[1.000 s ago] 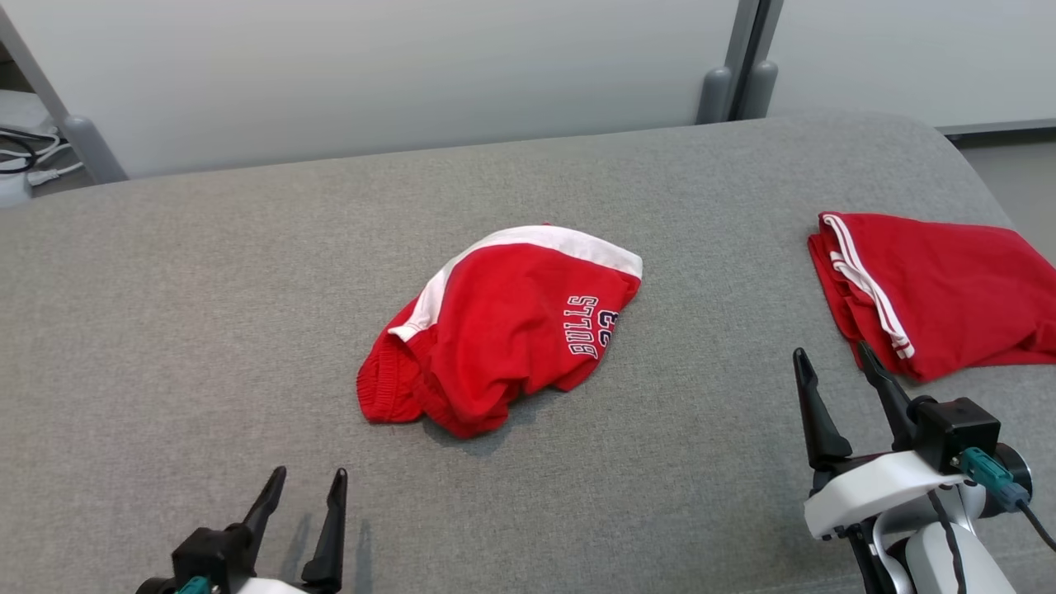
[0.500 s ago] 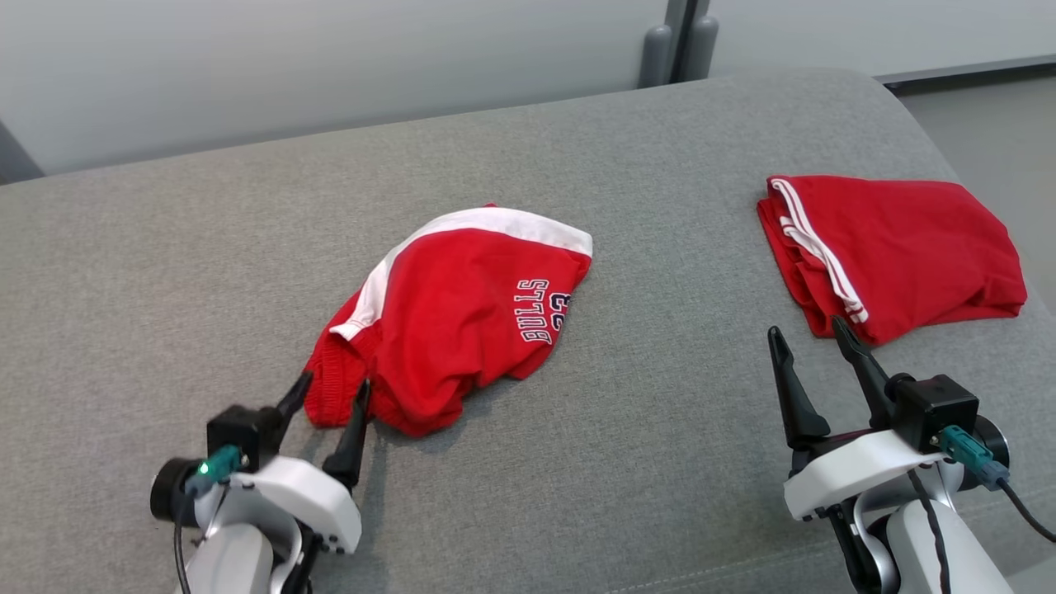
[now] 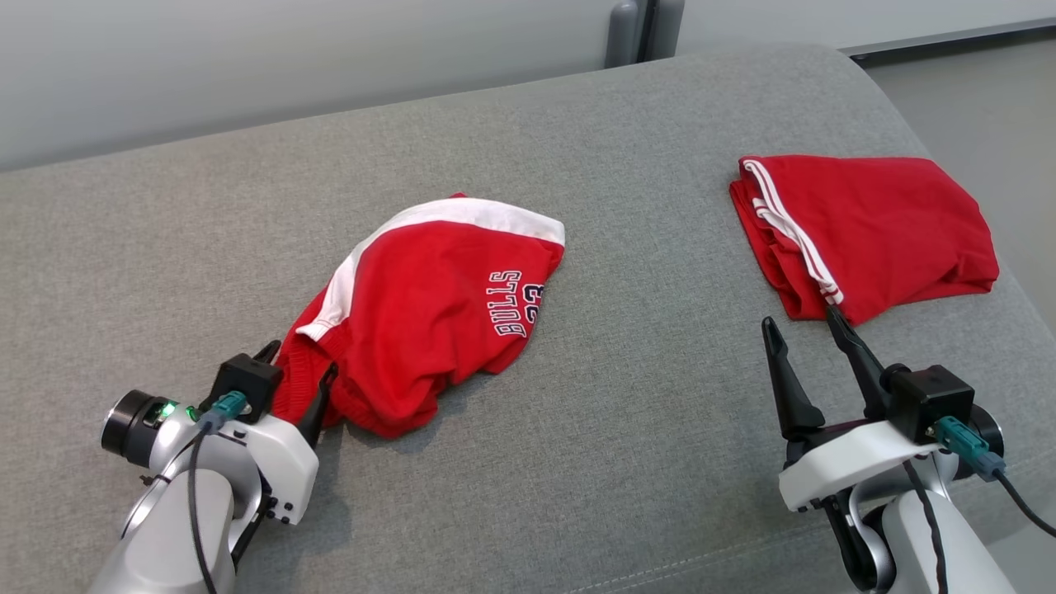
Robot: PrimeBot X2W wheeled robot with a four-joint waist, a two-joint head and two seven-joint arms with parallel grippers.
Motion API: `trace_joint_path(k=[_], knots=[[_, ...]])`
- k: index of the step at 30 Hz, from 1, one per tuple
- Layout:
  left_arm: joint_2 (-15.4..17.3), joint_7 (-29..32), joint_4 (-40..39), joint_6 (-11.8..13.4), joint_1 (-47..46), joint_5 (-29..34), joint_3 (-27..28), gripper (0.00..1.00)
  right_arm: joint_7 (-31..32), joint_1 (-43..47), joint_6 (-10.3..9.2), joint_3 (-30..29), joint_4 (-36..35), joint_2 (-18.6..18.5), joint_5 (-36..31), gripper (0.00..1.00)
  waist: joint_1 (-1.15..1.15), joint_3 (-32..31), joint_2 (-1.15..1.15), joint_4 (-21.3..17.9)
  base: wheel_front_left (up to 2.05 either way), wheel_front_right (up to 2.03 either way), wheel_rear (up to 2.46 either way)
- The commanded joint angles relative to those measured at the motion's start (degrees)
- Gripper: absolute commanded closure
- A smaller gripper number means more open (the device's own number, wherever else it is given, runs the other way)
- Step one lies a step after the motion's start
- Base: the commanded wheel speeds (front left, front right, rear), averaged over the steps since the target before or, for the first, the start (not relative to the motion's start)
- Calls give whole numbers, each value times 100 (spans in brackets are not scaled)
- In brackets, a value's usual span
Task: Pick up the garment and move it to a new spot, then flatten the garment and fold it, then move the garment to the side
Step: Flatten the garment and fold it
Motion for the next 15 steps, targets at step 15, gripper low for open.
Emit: trace_joint_path(k=[15], knots=[[345,-51,-201,339,-789,439,-244,0,-77,-267,-1,70,-254,47,85,0,0,399,0,-167,0,0,0]])
